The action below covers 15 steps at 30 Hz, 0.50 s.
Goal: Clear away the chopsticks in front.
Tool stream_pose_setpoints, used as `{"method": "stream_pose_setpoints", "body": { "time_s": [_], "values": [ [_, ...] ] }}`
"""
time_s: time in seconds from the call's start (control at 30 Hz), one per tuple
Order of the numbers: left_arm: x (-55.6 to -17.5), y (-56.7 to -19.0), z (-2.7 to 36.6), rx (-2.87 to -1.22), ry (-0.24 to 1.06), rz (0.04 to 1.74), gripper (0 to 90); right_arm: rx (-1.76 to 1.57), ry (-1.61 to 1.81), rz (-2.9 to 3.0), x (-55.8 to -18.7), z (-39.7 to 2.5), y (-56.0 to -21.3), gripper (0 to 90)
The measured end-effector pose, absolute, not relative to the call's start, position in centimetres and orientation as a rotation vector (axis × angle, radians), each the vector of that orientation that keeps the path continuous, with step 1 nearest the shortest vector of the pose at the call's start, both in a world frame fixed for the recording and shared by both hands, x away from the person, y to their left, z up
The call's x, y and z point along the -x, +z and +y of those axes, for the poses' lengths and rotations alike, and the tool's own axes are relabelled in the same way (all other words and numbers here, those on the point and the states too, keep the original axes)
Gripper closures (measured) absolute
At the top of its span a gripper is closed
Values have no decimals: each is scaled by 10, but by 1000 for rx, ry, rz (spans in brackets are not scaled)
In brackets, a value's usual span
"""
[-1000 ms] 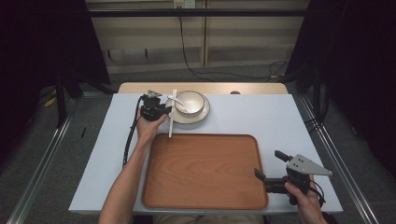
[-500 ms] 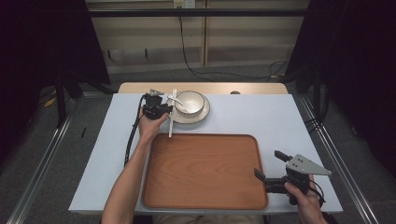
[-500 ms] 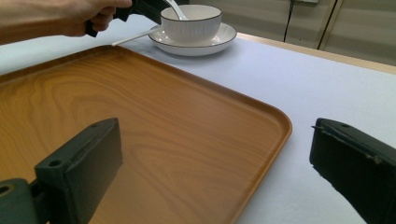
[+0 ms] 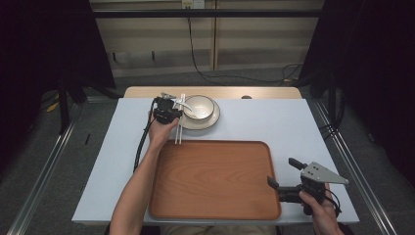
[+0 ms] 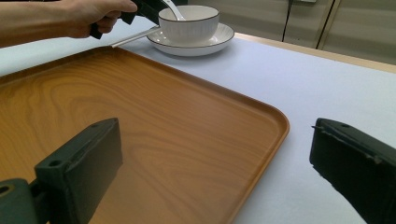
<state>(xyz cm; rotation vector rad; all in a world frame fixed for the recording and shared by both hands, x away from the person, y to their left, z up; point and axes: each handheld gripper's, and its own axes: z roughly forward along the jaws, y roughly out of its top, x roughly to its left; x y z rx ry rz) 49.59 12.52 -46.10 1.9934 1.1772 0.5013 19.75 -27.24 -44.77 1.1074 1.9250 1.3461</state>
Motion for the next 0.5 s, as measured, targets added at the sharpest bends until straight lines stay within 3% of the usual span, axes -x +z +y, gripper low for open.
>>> {"method": "stream_pose_setpoints", "body": {
  "time_s": [0.5],
  "values": [
    [-511, -462, 118, -1981, 509, 1291, 806, -1123, 1333, 1924, -198, -274, -449, 24]
  ]
}}
